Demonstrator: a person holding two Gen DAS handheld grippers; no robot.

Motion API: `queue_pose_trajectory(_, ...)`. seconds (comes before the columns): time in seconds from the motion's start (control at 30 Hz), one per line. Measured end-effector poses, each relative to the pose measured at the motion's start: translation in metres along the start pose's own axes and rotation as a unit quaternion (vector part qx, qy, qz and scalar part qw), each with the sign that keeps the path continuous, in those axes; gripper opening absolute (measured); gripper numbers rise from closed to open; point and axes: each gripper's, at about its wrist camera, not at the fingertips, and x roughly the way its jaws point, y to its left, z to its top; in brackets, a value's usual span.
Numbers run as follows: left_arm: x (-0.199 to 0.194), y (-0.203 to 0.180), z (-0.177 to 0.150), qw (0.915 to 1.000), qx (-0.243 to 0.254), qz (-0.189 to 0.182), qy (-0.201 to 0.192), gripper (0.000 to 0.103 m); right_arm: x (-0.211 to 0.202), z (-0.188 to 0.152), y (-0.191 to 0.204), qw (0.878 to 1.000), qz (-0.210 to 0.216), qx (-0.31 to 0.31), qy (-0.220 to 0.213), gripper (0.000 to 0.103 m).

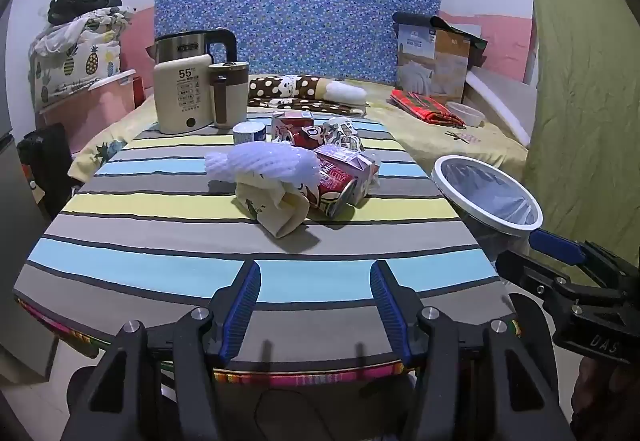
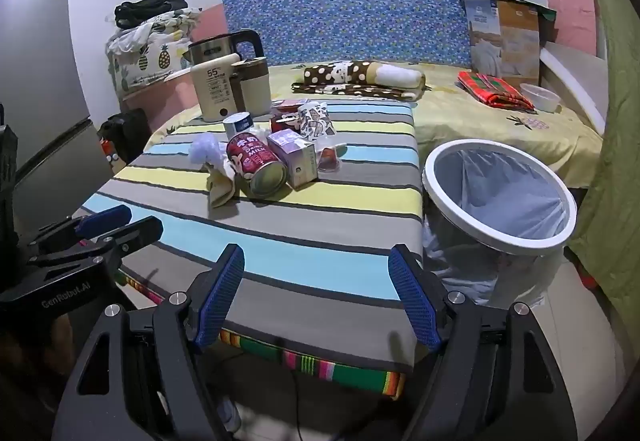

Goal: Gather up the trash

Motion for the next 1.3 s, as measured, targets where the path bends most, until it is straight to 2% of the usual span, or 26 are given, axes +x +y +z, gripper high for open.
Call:
queue_pose_trajectory(0.5,0.005,-0.014,-0.001,1.0,0.004,0.003,0.007,0.057,0.0,-0.001,0.002,1.0,0.001,0.001,-0.005,0.076)
queue_pose_trajectory(0.57,0.002,-0.003,0.0,0.9999,0.002,-0.005,0.011,0.057,-0.001,0.001,0.001,1.0,0.002,0.001,-0.004,0.076)
queue_pose_trajectory(1.3,0.006,-0.003,-0.002,0.9999,0.002,-0.005,0.016,0.057,0.002,0.0,0.002,1.0,0.002,0.001,0.001,0.076)
